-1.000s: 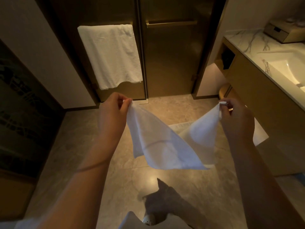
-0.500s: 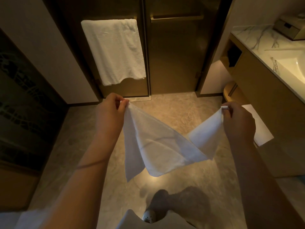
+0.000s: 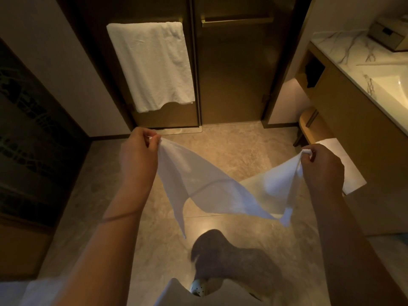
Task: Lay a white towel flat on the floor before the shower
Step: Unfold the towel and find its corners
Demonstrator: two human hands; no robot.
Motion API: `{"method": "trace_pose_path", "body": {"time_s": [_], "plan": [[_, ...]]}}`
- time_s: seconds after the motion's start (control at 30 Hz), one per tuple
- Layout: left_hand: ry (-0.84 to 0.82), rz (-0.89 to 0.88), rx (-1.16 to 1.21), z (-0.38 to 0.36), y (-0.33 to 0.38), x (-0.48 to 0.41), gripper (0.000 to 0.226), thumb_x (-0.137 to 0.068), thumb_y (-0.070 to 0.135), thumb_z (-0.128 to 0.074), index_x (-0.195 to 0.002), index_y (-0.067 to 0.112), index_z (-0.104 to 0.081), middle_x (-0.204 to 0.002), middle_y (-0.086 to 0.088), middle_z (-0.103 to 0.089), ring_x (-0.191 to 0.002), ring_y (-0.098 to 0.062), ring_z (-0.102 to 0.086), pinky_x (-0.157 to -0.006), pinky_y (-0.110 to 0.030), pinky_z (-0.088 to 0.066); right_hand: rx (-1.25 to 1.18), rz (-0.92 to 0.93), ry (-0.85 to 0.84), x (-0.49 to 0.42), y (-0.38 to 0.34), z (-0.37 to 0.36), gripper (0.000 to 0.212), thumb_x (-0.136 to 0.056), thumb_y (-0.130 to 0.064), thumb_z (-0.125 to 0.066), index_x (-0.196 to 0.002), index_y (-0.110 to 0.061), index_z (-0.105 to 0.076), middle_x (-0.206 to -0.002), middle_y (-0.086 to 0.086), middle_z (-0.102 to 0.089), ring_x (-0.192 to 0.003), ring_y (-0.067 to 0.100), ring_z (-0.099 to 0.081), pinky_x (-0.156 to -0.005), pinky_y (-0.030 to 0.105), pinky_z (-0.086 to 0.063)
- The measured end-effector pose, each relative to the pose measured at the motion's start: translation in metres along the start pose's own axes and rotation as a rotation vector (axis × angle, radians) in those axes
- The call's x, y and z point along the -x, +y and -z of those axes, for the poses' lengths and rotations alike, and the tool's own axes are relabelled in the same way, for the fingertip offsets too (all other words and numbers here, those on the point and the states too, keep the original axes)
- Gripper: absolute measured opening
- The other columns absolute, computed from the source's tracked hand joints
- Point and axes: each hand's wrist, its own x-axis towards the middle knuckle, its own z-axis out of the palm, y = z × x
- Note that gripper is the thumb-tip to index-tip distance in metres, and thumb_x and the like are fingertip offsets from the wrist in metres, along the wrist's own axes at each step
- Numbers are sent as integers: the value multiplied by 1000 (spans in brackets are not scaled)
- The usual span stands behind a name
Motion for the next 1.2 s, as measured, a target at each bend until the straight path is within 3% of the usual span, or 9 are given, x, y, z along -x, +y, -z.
{"method": "trace_pose_path", "body": {"time_s": [0.13,0.33,0.47,0.63,0.77,0.9,1.0,1.13,1.2], "plan": [[13,11,-69,0,-13,-2,15,-94,25,-53,-103,18,-63,-90,1,-64,-78,-12,-58,-68,-27,-45,18,-33,-22,1,7,1,25,-94,-20,-53,-110,-6,-65,-103,19,-68,-94,33,-62,-78,30,-38],[-206,-38,-6,-28,-8,16,17,-93,22,-55,-104,17,-66,-90,8,-59,-80,-7,-54,-68,-20,-37,-46,7,-236,17,-21,-19,20,-93,-20,-52,-103,-11,-66,-92,9,-66,-79,17,-53,-70,30,-38],[-196,207,171,-24,-24,9,20,-94,19,-54,-108,12,-66,-95,-1,-64,-80,-12,-60,-71,-26,-45,-192,-66,-243,16,-20,-17,20,-93,-21,-54,-108,-14,-65,-97,7,-66,-89,22,-62,-80,39,-51],[-46,462,505,-25,-39,-3,13,-93,14,-56,-102,15,-66,-81,4,-63,-72,-5,-62,-52,-12,-50,-52,-183,-53,0,-2,-19,27,-95,-19,-49,-112,-4,-61,-108,18,-65,-99,31,-61,-82,34,-45],[-147,458,466,-48,-47,19,20,-92,16,-57,-107,6,-67,-92,-8,-68,-81,-16,-66,-72,-32,-56,51,-154,-402,5,4,-40,19,-92,-14,-48,-102,-4,-60,-99,19,-64,-90,35,-58,-72,35,-42],[16,431,428,-40,-70,18,11,-92,20,-58,-94,27,-66,-80,13,-64,-70,1,-63,-61,-19,-49,-69,-115,-45,8,17,-35,20,-92,-15,-49,-102,-6,-65,-94,14,-67,-76,16,-53,-67,28,-38],[-25,423,377,-38,-75,15,12,-92,18,-57,-99,21,-67,-83,6,-64,-76,-8,-64,-68,-25,-51,21,-83,-211,5,26,-34,17,-90,-9,-52,-97,-1,-65,-89,19,-67,-71,19,-50,-67,29,-37],[-39,422,388,-49,-72,23,17,-93,20,-56,-105,15,-67,-84,6,-64,-78,-9,-63,-67,-21,-49,47,-38,-175,10,23,-32,17,-89,-9,-54,-97,-1,-67,-90,19,-67,-81,32,-58,-68,30,-37],[-130,420,367,-56,-71,27,22,-92,19,-58,-109,8,-67,-92,-4,-67,-81,-16,-65,-69,-24,-50,83,-24,-307,15,24,-35,19,-91,-10,-52,-99,-2,-67,-93,20,-66,-85,33,-58,-68,30,-37]]}}
